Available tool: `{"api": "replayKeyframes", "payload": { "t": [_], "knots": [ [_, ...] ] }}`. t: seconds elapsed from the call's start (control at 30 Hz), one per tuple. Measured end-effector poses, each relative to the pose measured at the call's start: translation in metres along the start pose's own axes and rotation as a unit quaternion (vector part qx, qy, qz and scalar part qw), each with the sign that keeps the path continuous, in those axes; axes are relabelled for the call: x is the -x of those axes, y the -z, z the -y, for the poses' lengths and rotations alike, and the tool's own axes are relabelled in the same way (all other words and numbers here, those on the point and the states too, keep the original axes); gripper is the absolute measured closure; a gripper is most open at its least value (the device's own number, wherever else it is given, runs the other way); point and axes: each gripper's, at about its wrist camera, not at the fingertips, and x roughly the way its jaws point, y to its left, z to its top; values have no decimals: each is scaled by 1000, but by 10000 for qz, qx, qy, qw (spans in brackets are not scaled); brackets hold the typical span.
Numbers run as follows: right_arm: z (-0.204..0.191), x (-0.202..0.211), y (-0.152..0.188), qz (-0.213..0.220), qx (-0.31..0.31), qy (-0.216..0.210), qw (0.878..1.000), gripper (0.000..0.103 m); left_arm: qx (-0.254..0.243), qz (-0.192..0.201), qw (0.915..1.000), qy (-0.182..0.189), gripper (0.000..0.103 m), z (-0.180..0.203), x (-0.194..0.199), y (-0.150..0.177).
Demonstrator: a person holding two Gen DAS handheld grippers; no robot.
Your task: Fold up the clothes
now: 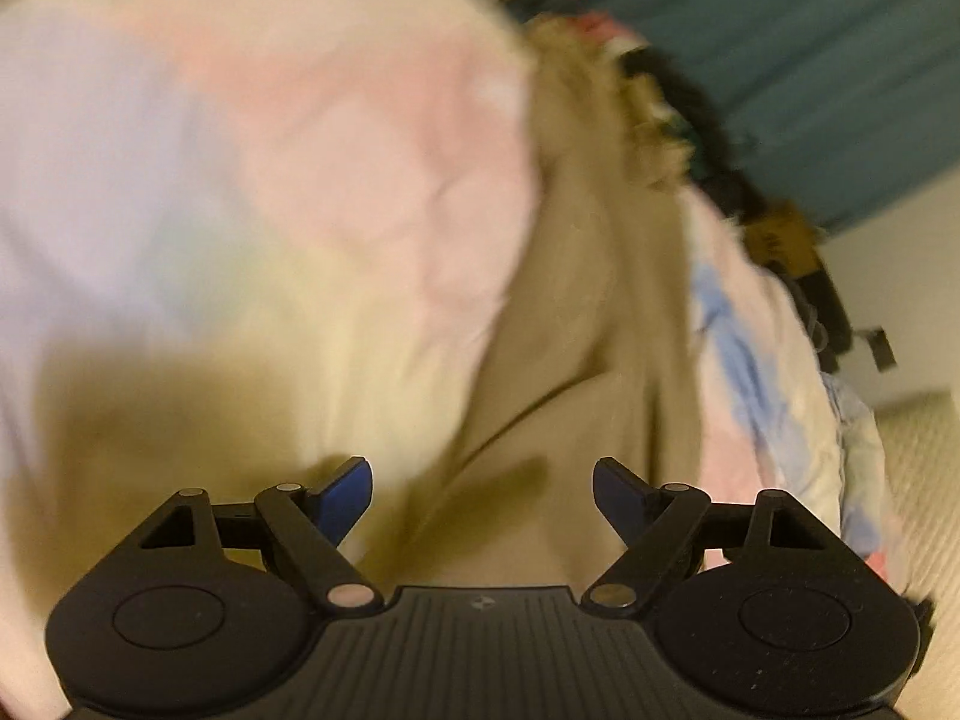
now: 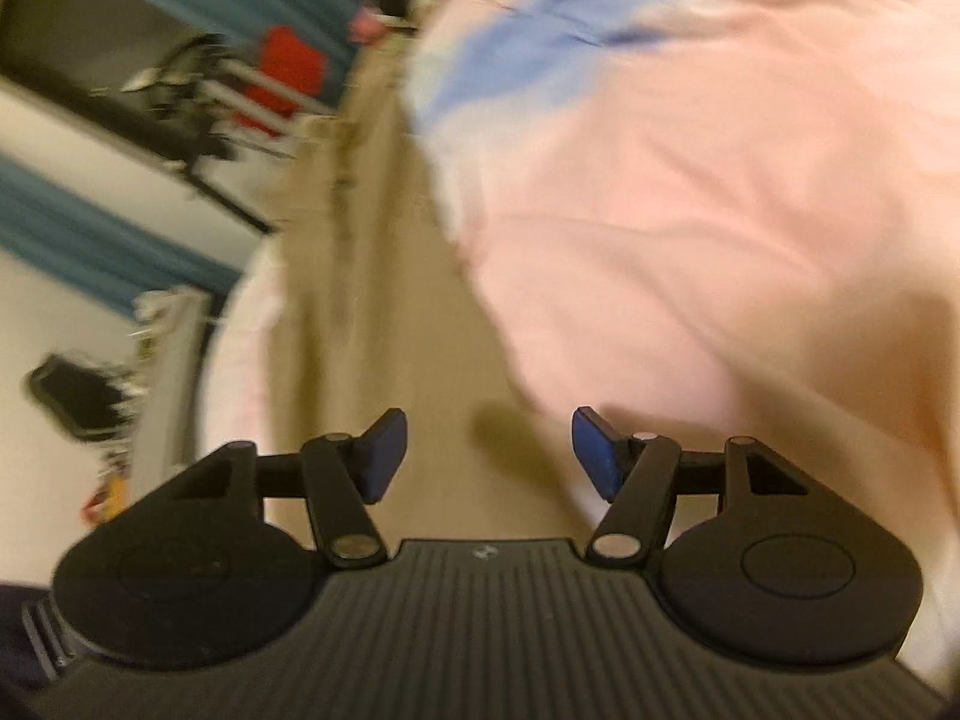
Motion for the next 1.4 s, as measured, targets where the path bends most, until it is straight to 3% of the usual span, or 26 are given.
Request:
{"api": "replayKeyframes", "payload": {
  "t": [0.1,0.17,0.23,0.37,0.5,0.57,0.6,0.63,0.7,0.77,0.9,1.13,1.23,1.4],
  "knots": [
    [6,-4,4,-194,-242,43,9995,39,199,-310,9992,178,27,-4,-15,4],
    [10,-7,7,-323,-403,72,9986,39,94,-396,9987,313,40,1,-12,5],
    [14,-10,10,-452,-564,101,9973,39,201,-637,9953,701,57,0,-13,13],
    [19,-14,16,-695,-780,183,9944,39,69,-725,9946,733,57,4,-12,21],
    [6,-15,25,-839,-397,466,9946,39,69,-780,9945,700,57,6,-14,22],
    [-8,-17,30,-941,93,652,9934,41,48,-766,9944,721,59,7,-12,21],
    [-16,-18,33,-991,365,750,9916,44,-7,-772,9944,727,67,8,-12,23],
    [-24,-19,36,-1065,612,814,9891,56,-72,-777,9943,722,79,8,-14,25],
    [-37,-22,42,-1202,1036,888,9833,63,-141,-751,9947,690,92,5,-5,31],
    [-47,-19,45,-1204,1280,915,9802,87,-413,-591,9959,552,96,7,2,30],
    [-57,-2,36,-945,1307,645,9848,93,-575,-269,9947,814,99,19,22,28],
    [-106,56,-3,-42,1328,-101,9911,94,-192,297,9856,1651,100,44,69,5],
    [-126,81,-13,329,1428,-426,9883,94,-207,566,9822,1780,100,47,105,5],
    [-123,114,1,582,1579,-678,9834,94,-225,723,9817,1749,100,36,142,39]
  ]
}}
